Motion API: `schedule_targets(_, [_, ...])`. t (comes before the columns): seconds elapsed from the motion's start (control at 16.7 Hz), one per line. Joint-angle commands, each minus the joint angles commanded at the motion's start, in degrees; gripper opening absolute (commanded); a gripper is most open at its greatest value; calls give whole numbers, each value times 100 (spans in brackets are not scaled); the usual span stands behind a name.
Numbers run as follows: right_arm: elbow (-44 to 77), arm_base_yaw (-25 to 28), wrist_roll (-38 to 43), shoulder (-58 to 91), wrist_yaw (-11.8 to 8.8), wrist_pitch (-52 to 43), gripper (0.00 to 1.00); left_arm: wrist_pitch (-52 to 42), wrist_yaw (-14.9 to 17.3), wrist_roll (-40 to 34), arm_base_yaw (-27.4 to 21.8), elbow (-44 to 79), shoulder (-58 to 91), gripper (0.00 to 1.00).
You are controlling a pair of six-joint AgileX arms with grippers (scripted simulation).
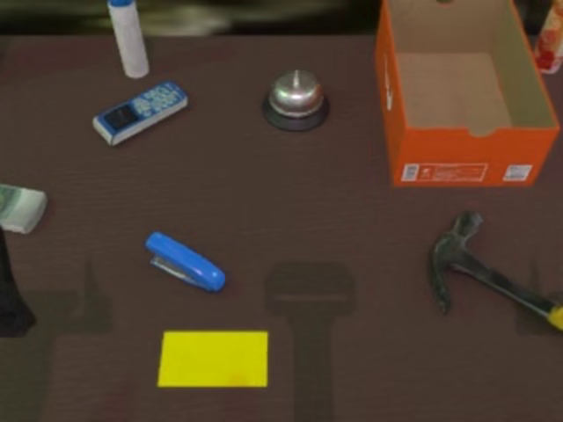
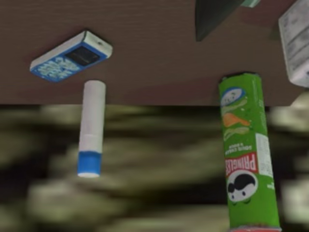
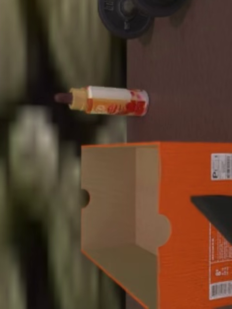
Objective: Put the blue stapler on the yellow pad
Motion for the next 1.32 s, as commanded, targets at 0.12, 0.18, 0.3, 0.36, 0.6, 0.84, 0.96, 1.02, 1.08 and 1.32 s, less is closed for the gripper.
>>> schedule_targets(0.12, [0, 0, 0, 0, 0, 0, 100, 0, 0, 0, 0, 0, 0, 100])
schedule_targets(0.18, [0, 0, 0, 0, 0, 0, 100, -44, 2, 57, -21, 57, 57, 100])
schedule_targets(0.3, [0, 0, 0, 0, 0, 0, 100, -262, 7, 352, -118, 353, 355, 100])
schedule_targets(0.36, [0, 0, 0, 0, 0, 0, 100, -431, 8, 590, -190, 591, 596, 100])
schedule_targets(0.6, [0, 0, 0, 0, 0, 0, 100, -1417, -5, 2011, -585, 1960, 2170, 100])
schedule_targets(0.84, [0, 0, 0, 0, 0, 0, 100, -2732, -26, 3873, -1088, 3670, 4558, 100])
schedule_targets(0.96, [0, 0, 0, 0, 0, 0, 100, -3433, -32, 4842, -1354, 4548, 5843, 100])
schedule_targets(1.02, [0, 0, 0, 0, 0, 0, 100, -3779, -34, 5314, -1486, 4979, 6459, 100])
schedule_targets(1.08, [0, 0, 0, 0, 0, 0, 100, -4117, -35, 5773, -1616, 5400, 7046, 100])
schedule_targets(1.32, [0, 0, 0, 0, 0, 0, 100, -5318, -37, 7432, -2088, 6961, 9029, 100])
